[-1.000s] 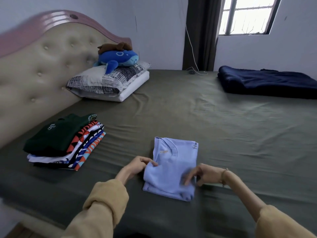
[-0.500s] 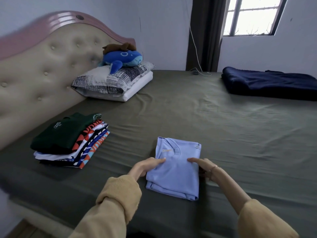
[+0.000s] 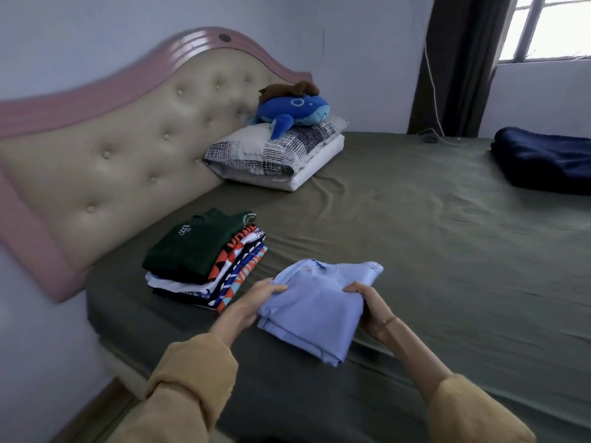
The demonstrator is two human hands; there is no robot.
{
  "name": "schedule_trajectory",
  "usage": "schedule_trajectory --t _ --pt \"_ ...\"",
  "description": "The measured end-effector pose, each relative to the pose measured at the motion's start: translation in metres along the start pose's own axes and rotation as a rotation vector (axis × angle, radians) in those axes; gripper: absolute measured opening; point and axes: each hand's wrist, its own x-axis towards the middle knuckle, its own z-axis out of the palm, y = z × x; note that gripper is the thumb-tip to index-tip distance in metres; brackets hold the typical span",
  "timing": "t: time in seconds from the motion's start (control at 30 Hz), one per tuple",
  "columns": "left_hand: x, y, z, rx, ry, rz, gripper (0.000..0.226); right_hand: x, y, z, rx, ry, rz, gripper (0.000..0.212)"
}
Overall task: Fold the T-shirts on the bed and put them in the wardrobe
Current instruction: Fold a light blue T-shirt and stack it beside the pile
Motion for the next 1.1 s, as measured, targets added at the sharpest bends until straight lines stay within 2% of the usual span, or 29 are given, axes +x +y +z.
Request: schedule_trajectory --t 0.17,0.23,0.3,0.4,0.53,0.63,0.7,0.8,0.9,1.03,1.1 --pt "0.003 0.001 -0.05 -0.179 0.115 0.153 0.034 0.04 -0.008 0.046 0.068 -0.023 -0.078 0.051" --pt "0.011 -0.002 -0.059 -0.151 0.195 0.193 0.028 0.058 -0.012 0.056 0.072 -0.019 -0.091 0.054" --pt "0.017 -0.012 -0.06 -0.078 0.282 0.159 0.024 0.072 -0.006 0.057 0.009 0.002 -0.102 0.054" --pt "0.018 -0.033 -0.054 0.018 0.327 0.034 0.04 0.086 0.015 0.049 -0.155 0.091 -0.048 0.046" --pt "0.016 -0.046 -0.049 0.227 0.488 0.062 0.055 0.092 0.017 0.042 -0.319 0.222 0.015 0.048" --pt "0.011 -0.042 -0.044 0.287 0.528 0.058 0.055 0.086 0.012 0.049 -0.45 0.306 0.022 0.053" --pt "0.008 -0.042 -0.046 0.258 0.547 0.021 0.053 0.081 0.01 0.057 -0.581 0.407 0.016 0.067" --pt "0.001 -0.044 -0.05 0.169 0.557 -0.03 0.036 0.074 0.009 0.069 -0.723 0.556 -0.045 0.077" --pt "-0.004 -0.048 -0.057 0.152 0.559 -0.048 0.014 0.069 0.009 0.075 -0.791 0.59 -0.093 0.069" --pt "-0.012 -0.049 -0.061 0.113 0.539 -0.096 0.015 0.062 0.008 0.079 -0.882 0.47 -0.056 0.025" --pt "-0.019 -0.044 -0.055 0.218 0.554 -0.084 0.013 0.055 0.006 0.073 -0.872 0.455 -0.036 0.033"
